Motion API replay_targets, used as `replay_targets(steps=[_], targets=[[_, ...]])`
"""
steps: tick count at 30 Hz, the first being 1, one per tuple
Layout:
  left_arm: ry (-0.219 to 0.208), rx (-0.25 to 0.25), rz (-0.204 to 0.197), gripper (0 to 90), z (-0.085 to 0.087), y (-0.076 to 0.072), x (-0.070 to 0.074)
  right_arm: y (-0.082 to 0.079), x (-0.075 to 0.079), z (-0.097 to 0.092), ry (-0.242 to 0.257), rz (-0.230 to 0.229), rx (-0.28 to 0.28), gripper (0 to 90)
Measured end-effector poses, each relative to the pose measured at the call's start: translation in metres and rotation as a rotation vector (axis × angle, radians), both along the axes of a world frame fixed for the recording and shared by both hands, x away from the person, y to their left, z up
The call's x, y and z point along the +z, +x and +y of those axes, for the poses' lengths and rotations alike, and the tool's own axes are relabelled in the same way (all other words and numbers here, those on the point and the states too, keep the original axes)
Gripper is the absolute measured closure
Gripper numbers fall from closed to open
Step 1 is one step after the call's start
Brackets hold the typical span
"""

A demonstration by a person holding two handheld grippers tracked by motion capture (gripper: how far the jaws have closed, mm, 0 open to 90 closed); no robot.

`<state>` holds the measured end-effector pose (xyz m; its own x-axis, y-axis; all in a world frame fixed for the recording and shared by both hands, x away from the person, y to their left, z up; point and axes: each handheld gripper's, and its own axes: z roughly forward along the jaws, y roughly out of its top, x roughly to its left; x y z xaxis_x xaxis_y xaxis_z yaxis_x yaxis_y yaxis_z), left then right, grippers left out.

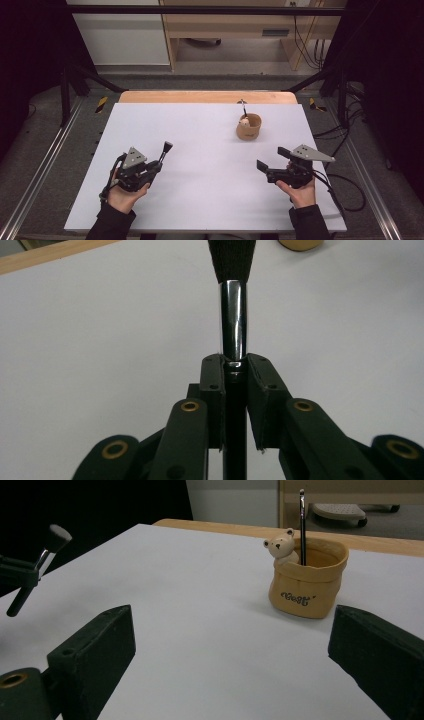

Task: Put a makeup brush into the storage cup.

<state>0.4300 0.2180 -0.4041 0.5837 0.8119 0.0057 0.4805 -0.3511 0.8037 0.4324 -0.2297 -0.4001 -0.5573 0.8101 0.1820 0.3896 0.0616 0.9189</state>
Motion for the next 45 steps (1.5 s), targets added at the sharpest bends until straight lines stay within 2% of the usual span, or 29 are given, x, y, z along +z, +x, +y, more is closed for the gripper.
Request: replay_targets(steps=[17, 30, 38, 45], targets=[[-0.041, 0.004, -0.037, 78.0, -0.009, -0.001, 0.003, -0.001, 0.005, 0.004, 0.025, -0.010, -0.002, 5.7], [-0.050, -0.003, -0.080, 78.0, -0.020, 0.002, 0.014, 0.001, 0.012, 0.010, 0.047, -0.009, -0.004, 6.6], [-0.083, -0.005, -0.106, 78.0, -0.030, 0.003, 0.022, 0.001, 0.019, 0.019, 0.056, -0.020, 0.003, 8.4], [-0.094, -0.005, -0.118, 78.0, -0.036, 0.005, 0.025, 0.004, 0.023, 0.031, 0.069, -0.022, 0.019, 8.5]])
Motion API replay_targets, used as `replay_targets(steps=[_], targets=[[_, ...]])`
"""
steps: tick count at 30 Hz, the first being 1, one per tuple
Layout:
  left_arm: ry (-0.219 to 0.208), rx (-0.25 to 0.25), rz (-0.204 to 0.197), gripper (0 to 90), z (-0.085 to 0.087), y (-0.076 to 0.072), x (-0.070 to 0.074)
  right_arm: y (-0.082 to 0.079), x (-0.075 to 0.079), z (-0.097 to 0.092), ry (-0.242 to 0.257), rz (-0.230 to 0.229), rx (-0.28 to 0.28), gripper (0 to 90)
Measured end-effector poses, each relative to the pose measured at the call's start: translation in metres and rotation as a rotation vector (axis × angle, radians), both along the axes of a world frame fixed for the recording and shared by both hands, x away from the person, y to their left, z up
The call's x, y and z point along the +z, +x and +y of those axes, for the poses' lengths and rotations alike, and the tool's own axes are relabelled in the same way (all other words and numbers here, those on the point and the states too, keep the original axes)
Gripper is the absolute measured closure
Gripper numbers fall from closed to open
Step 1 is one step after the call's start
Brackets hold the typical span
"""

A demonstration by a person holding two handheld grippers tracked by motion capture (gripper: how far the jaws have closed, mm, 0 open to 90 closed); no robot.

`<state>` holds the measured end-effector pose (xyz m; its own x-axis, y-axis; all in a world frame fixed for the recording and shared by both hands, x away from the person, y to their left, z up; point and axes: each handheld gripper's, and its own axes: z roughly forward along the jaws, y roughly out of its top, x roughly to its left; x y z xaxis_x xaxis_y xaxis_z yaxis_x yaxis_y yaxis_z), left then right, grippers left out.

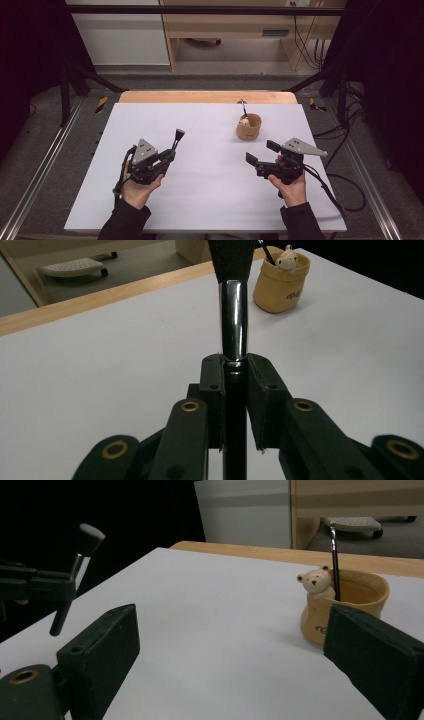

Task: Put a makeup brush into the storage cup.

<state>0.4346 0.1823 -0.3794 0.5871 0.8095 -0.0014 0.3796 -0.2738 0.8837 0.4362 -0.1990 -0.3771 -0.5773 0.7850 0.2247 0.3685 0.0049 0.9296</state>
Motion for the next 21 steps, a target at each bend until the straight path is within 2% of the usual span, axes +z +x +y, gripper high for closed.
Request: replay_targets(steps=[7, 21], targets=[[-0.009, 0.002, -0.001, 78.0, -0.006, 0.003, -0.001, 0.003, 0.005, 0.014, 0.014, -0.007, 0.022, 8.8], [-0.038, -0.004, -0.014, 78.0, -0.021, 0.005, 0.000, 0.006, 0.010, 0.030, 0.041, -0.001, 0.053, 10.8]])
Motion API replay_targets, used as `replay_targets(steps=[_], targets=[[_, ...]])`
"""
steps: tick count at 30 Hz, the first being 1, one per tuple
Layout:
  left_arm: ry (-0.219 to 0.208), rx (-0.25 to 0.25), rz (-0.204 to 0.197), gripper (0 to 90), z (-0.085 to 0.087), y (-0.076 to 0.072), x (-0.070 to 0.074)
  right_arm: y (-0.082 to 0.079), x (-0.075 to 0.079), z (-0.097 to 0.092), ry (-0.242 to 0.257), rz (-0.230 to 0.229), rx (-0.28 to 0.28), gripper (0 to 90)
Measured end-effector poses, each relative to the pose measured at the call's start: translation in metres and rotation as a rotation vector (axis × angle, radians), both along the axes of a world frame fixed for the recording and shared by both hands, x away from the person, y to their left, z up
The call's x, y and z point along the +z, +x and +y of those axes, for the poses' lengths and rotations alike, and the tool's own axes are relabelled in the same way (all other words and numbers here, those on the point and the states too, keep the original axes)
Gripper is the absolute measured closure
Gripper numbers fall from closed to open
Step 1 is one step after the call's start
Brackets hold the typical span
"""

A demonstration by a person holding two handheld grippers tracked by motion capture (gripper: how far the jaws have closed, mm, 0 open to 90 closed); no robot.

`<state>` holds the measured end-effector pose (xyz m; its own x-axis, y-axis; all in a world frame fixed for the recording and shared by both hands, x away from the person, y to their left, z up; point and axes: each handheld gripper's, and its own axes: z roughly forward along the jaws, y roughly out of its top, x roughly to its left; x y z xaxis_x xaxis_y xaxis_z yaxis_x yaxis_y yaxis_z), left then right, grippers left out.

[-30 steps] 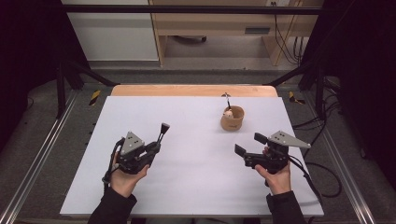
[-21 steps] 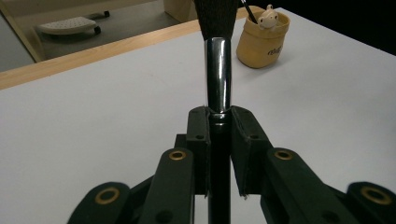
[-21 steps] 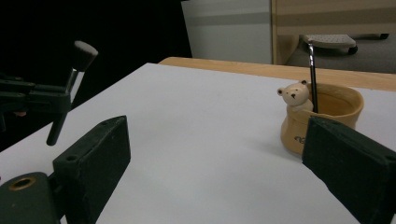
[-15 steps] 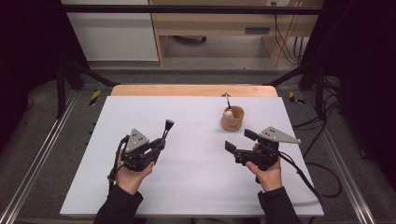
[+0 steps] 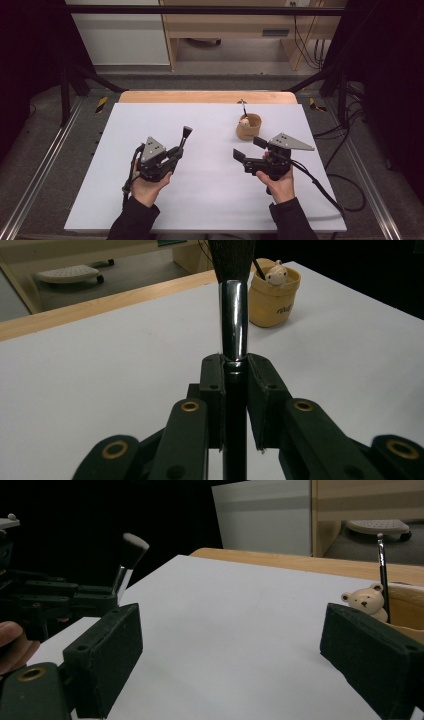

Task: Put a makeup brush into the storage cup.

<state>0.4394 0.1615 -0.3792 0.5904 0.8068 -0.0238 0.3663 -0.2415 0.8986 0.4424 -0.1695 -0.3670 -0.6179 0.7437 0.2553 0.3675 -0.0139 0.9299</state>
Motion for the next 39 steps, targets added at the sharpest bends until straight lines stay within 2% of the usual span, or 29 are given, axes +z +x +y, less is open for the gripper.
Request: replay_targets(steps=[11, 20, 39], targets=[[-0.011, -0.014, -0.007, 78.0, -0.013, 0.000, 0.001, 0.002, 0.003, 0.010, 0.009, 0.006, 0.009, 11.7], [-0.024, -0.029, -0.006, 78.0, -0.025, 0.000, -0.001, 0.005, 0.000, 0.017, 0.047, 0.020, 0.017, 12.4], [-0.021, -0.056, -0.016, 78.0, -0.047, -0.002, -0.006, 0.006, -0.004, 0.023, 0.082, 0.040, 0.027, 14.1]])
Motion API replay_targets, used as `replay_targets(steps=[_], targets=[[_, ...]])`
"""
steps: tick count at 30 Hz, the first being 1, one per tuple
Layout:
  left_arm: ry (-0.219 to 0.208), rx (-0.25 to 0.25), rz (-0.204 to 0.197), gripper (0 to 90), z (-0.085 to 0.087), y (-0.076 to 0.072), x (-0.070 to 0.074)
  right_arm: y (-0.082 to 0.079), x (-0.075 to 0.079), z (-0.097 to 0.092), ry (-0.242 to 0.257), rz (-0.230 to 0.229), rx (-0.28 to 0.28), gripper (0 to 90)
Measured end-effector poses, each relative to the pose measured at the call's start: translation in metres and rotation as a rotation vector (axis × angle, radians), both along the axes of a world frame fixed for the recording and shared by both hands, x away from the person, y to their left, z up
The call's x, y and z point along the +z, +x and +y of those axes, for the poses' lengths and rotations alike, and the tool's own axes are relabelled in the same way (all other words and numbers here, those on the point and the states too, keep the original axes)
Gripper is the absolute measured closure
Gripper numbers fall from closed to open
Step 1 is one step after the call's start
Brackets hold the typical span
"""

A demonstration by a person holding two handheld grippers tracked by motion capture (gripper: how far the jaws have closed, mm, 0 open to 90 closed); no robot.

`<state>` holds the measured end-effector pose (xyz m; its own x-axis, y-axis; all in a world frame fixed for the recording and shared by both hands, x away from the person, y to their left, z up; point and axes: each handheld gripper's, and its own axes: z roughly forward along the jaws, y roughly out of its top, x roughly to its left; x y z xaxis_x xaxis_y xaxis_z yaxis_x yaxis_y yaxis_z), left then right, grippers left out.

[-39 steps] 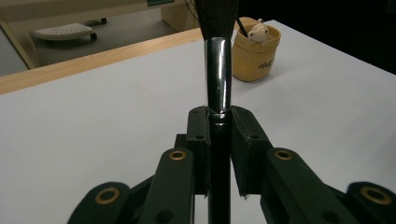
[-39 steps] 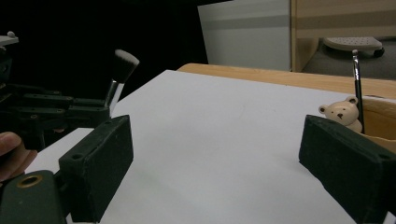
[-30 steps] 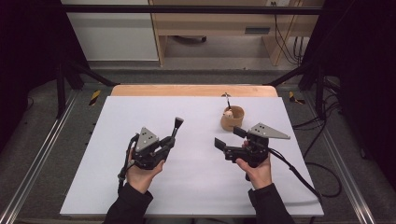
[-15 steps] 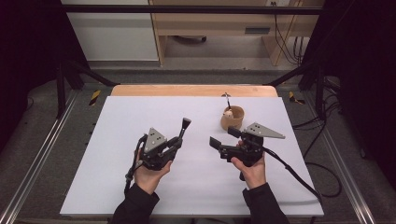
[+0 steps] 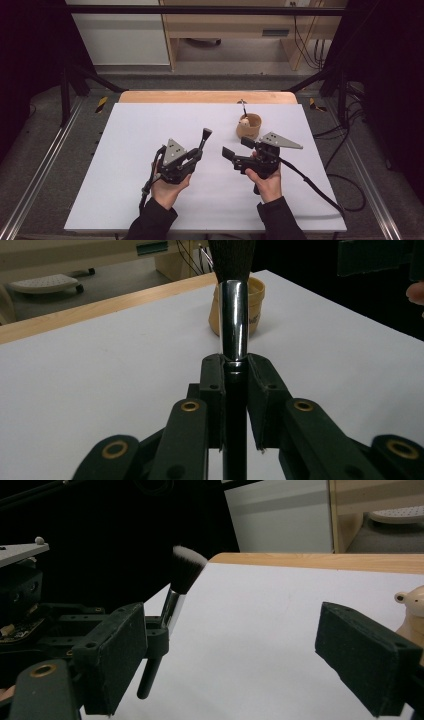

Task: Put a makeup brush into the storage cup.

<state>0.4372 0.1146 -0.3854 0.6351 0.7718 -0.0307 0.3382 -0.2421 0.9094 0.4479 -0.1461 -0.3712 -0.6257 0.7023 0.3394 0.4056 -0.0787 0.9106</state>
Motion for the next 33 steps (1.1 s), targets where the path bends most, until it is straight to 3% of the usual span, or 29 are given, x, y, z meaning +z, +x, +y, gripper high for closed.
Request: replay_targets(steps=[25, 33], targets=[[-0.025, -0.040, -0.007, 78.0, -0.027, -0.004, 0.000, 0.000, -0.006, 0.008, 0.040, 0.034, 0.018, 17.7], [-0.028, -0.044, -0.009, 78.0, -0.032, -0.006, 0.000, 0.001, -0.008, 0.009, 0.048, 0.050, 0.016, 22.5]])
